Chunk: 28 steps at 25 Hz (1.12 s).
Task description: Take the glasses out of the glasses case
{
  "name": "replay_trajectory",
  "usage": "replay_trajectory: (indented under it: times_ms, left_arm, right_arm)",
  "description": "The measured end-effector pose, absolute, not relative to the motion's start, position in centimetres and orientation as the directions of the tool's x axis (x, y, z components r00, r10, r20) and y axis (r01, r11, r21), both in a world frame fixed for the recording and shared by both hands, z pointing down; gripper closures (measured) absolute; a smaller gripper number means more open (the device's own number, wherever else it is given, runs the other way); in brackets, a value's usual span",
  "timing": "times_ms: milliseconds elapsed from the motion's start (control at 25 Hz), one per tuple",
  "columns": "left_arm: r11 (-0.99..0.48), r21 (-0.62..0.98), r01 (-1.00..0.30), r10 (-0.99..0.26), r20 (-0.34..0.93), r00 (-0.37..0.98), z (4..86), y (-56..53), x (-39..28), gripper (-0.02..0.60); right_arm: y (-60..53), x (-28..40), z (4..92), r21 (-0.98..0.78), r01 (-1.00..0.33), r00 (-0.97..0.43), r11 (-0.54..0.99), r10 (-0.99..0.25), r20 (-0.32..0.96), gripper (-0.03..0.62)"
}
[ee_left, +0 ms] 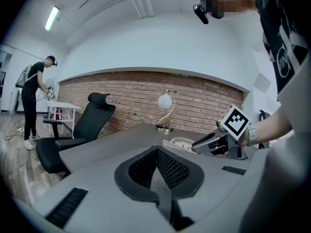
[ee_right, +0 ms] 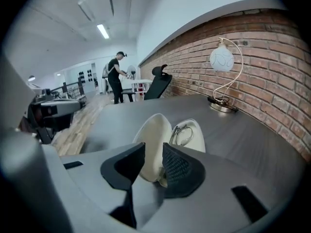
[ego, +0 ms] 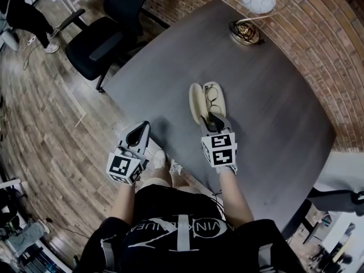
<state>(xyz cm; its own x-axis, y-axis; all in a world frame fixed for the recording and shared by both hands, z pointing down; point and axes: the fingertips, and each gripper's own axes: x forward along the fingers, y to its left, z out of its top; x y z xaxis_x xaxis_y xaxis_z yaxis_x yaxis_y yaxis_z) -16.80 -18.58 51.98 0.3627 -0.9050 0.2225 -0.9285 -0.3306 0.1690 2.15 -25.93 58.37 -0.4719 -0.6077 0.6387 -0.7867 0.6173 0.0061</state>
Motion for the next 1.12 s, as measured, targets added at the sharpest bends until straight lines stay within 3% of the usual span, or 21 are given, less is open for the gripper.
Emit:
replay_trajectory:
  times_ms: [560,1120]
  left_arm:
    - [-0.432,0.178,-0.884,-0.855,0.23,0.464,53.9,-22.9,-15.7,0.566]
    - [-0.42,0.222,-0.88,-0.85,0.244,0.467,55.0,-24.0,-16.7,0.566]
  right_arm:
    - [-30.7,1.9,61.2,0.15,-0.793,-0.275,0.591,-0.566,0.777,0.474]
    - [-31.8,3.2,62.9,-0.181,-0.866,-0.391,0.466,-0.405,0.826,0.53]
